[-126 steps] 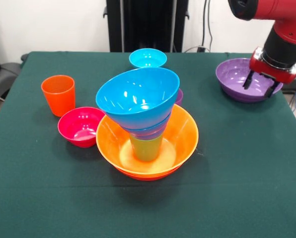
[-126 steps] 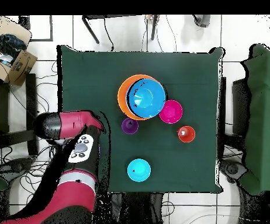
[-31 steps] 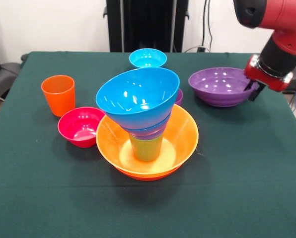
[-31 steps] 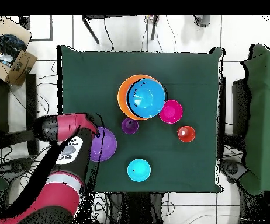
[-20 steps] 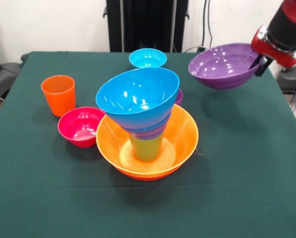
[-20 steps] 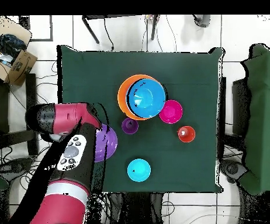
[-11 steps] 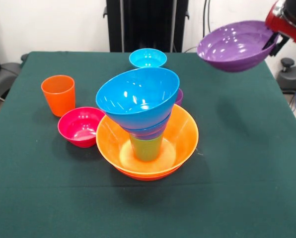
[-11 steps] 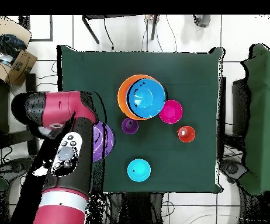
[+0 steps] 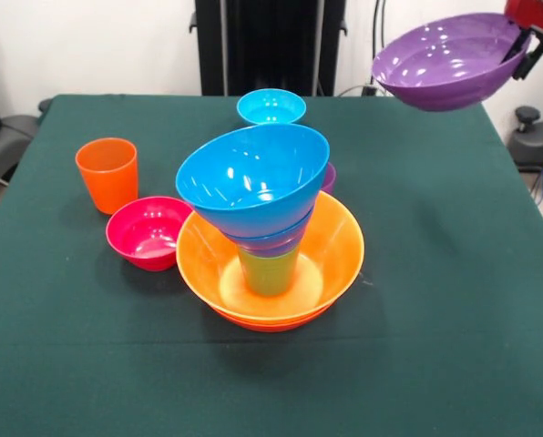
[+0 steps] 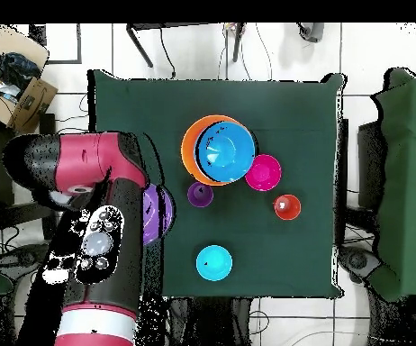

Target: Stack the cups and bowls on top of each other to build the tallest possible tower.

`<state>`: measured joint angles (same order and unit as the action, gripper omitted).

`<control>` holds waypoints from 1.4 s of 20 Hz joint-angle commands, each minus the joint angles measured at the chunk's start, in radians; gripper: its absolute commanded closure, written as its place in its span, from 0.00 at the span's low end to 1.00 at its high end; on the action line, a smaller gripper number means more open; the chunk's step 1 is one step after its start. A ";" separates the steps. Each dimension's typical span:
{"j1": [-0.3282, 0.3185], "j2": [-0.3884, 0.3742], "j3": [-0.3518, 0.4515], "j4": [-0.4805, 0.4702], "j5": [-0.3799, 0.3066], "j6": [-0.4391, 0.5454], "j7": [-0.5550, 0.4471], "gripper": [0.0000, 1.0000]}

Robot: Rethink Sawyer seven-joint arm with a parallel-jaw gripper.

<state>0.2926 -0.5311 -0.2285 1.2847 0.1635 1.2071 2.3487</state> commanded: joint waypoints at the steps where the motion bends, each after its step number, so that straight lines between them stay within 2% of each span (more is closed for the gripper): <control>1: -0.064 0.049 0.137 -0.149 -0.109 0.166 -0.173 1.00; 4: -0.090 0.087 0.140 -0.210 -0.125 0.175 -0.176 1.00; 11: -0.155 0.121 0.132 -0.356 -0.152 0.295 -0.164 1.00; 15: -0.171 0.117 0.149 -0.345 -0.149 0.269 -0.164 1.00; 22: -0.208 0.109 0.167 -0.364 -0.163 0.316 -0.224 1.00; 28: -0.254 0.103 0.194 -0.308 -0.177 0.243 -0.300 1.00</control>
<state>0.0845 -0.4485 -0.1663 0.9530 0.0681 1.4277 2.3464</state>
